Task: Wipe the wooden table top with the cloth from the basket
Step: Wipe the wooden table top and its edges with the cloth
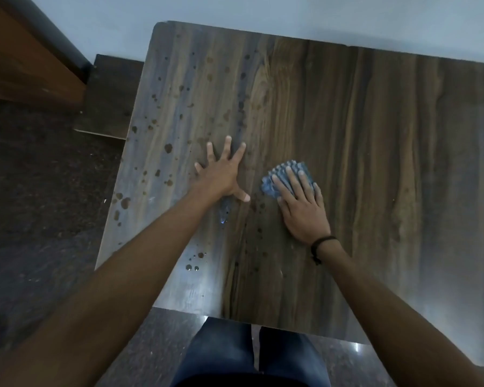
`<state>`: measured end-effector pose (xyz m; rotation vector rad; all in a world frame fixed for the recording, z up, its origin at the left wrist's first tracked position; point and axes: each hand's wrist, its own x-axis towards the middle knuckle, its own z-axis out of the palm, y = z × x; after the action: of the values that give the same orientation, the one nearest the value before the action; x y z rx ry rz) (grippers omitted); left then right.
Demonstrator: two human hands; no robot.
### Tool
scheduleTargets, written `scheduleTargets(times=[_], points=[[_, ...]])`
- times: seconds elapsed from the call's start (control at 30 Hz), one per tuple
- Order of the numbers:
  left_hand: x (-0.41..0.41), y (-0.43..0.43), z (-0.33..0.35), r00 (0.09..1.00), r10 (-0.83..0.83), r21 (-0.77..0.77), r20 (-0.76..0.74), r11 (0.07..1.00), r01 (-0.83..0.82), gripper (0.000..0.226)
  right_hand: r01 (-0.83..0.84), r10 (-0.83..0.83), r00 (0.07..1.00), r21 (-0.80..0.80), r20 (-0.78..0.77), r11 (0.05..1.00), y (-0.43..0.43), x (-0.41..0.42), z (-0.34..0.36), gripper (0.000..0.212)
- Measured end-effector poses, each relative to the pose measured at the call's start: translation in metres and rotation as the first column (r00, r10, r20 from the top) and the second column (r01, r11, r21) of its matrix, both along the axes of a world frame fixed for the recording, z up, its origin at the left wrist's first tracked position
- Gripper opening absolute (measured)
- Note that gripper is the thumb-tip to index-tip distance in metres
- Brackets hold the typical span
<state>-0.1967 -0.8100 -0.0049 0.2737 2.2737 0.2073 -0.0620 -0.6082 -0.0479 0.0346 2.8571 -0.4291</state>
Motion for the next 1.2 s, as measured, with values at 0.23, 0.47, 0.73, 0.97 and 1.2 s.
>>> scheduleTargets(times=[0.23,0.47,0.73,0.97,1.2], points=[[0.01,0.0,0.004,0.999,-0.034,-0.017,-0.011,0.999,0.034,0.147,0.167,-0.167,0.986,-0.027,-0.001,0.986,0.017,-0.05,0.003,0.053],[0.052,-0.005,0.011,0.997,0.01,0.007,-0.078,1.0,-0.009,0.139,-0.189,0.195,0.975,0.065,-0.108,0.98,0.029,0.053,-0.01,0.053],[0.112,-0.018,-0.01,0.998,-0.029,0.015,-0.051,0.999,0.03,0.142,-0.227,0.23,0.969,0.045,-0.092,0.973,0.007,0.12,-0.011,0.053],[0.122,-0.019,-0.005,0.997,-0.027,0.006,-0.072,1.0,0.028,0.139,0.121,-0.121,0.99,-0.001,-0.072,0.993,-0.003,0.109,-0.007,0.053],[0.15,-0.031,-0.013,0.998,0.006,0.022,-0.06,1.0,-0.005,0.139,-0.106,0.107,0.99,0.02,-0.09,0.994,0.021,0.125,-0.011,0.051]])
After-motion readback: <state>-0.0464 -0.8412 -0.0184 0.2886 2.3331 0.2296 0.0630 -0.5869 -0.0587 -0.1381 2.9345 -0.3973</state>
